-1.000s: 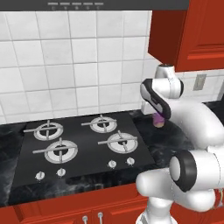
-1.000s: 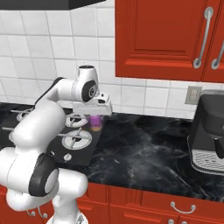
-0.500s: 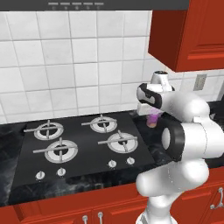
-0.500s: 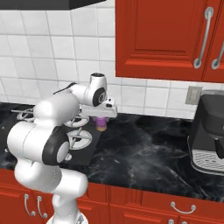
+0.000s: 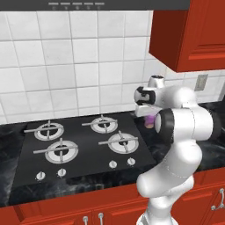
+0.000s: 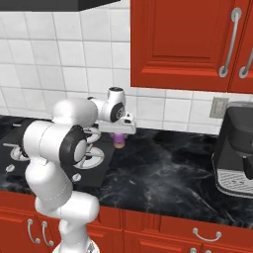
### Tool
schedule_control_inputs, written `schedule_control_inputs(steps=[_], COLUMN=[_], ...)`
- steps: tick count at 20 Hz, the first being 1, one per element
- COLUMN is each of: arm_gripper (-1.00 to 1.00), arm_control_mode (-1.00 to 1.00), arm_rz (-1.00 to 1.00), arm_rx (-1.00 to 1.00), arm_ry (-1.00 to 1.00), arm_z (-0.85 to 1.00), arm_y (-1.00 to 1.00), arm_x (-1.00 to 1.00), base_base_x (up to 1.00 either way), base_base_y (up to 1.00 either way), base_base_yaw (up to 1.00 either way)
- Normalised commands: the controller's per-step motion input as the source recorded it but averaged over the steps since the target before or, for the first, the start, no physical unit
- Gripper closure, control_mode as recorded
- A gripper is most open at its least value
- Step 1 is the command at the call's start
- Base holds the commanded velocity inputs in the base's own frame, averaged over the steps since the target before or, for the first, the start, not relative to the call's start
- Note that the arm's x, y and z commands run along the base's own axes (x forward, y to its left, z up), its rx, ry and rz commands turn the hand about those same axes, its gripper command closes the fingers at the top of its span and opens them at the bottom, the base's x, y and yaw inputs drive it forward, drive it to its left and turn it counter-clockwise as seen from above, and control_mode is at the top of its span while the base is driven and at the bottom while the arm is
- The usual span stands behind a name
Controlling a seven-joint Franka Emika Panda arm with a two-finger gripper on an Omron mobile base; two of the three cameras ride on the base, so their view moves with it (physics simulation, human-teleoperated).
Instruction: Four empty soda cans are scattered around the kitchen. Gather all the cans and cluster them next to the stove for recycling.
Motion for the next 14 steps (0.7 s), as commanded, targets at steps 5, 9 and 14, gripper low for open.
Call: schedule_control_inputs(steps=[5, 9, 14], arm_gripper=[1.00, 1.00, 1.00], arm_control_mode=[-1.00, -1.00, -1.00], arm_rz=[0.00, 0.00, 0.00], arm_rx=[0.00, 0.00, 0.01], arm_ry=[0.00, 0.00, 0.01], arm_z=[-0.34, -0.34, -0.28], arm_y=[-0.10, -0.07, -0.01], arm_x=[0.37, 0.26, 0.14], base_base_x=[0.00, 0.00, 0.00], base_base_y=[0.00, 0.00, 0.00], base_base_yaw=[0.00, 0.00, 0.00])
